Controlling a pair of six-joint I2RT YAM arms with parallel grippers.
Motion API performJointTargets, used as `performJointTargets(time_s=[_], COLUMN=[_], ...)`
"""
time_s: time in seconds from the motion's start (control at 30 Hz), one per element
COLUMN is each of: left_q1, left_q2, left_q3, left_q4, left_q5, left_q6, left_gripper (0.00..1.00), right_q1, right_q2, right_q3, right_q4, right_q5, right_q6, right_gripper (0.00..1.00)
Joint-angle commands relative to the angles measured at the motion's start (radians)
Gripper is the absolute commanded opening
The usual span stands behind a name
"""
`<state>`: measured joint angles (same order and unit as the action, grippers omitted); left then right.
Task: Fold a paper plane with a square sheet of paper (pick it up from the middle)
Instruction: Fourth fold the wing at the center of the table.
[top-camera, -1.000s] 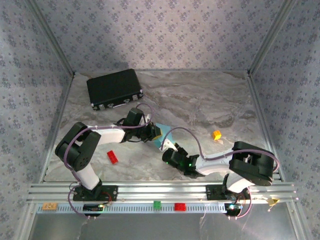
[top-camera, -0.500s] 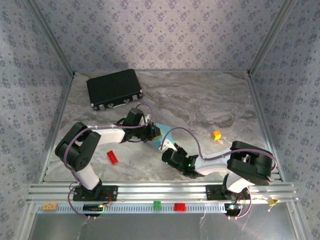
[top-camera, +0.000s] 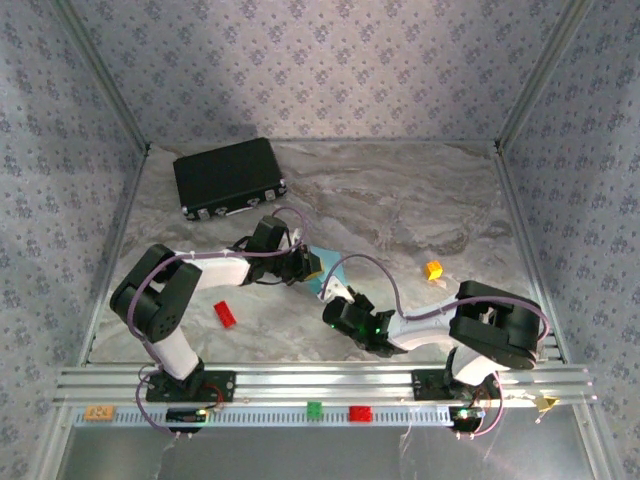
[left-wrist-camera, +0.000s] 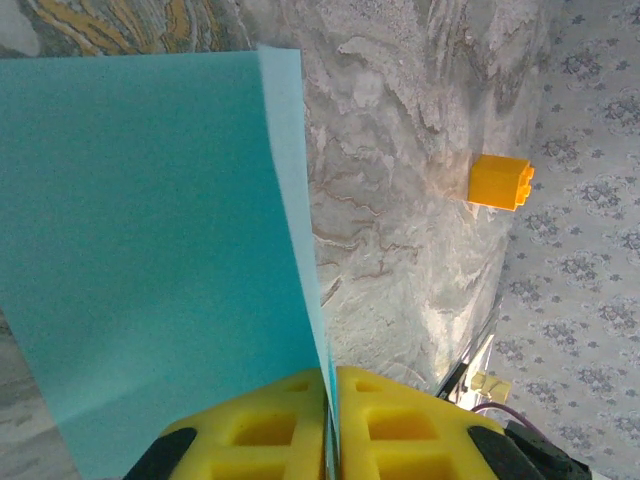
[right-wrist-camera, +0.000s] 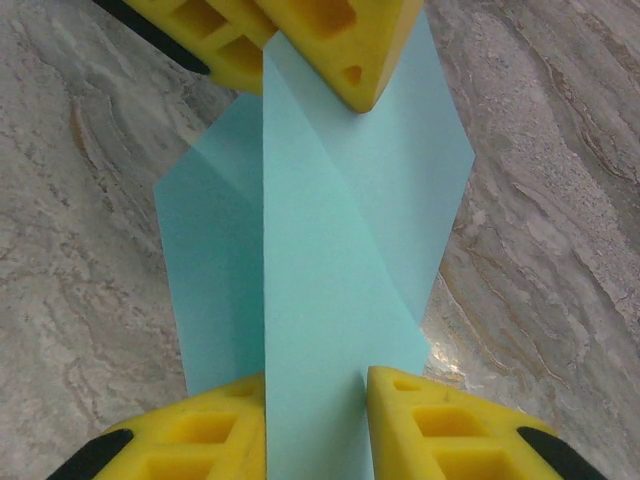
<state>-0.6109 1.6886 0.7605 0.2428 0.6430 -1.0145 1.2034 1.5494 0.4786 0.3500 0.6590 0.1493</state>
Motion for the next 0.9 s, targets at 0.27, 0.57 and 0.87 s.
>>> performJointTargets(time_s=[0.27, 0.57, 0.87], left_q1=[-0.004, -0.005, -0.005], left_q2=[-0.029, -0.027, -0.027], left_q3=[0.023, 0.023, 0.023], left_q4=[-0.014, -0.013, -0.019], left_q5=[0.015, 0.014, 0.015], left_q6=[0.017, 0.017, 0.019], left_gripper=[0.10, 0.10, 0.10], right_q1=[0.007, 0.006, 0.005], right_q2=[-0.007, -0.012, -0.013], right_q3=[-0.011, -0.006, -0.013], right_q4=[0.015, 0.018, 0.041], right_q5=[0.025, 0.023, 0.013], right_q6=[0.032, 0.040, 0.055], right_gripper=[0.23, 0.28, 0.29])
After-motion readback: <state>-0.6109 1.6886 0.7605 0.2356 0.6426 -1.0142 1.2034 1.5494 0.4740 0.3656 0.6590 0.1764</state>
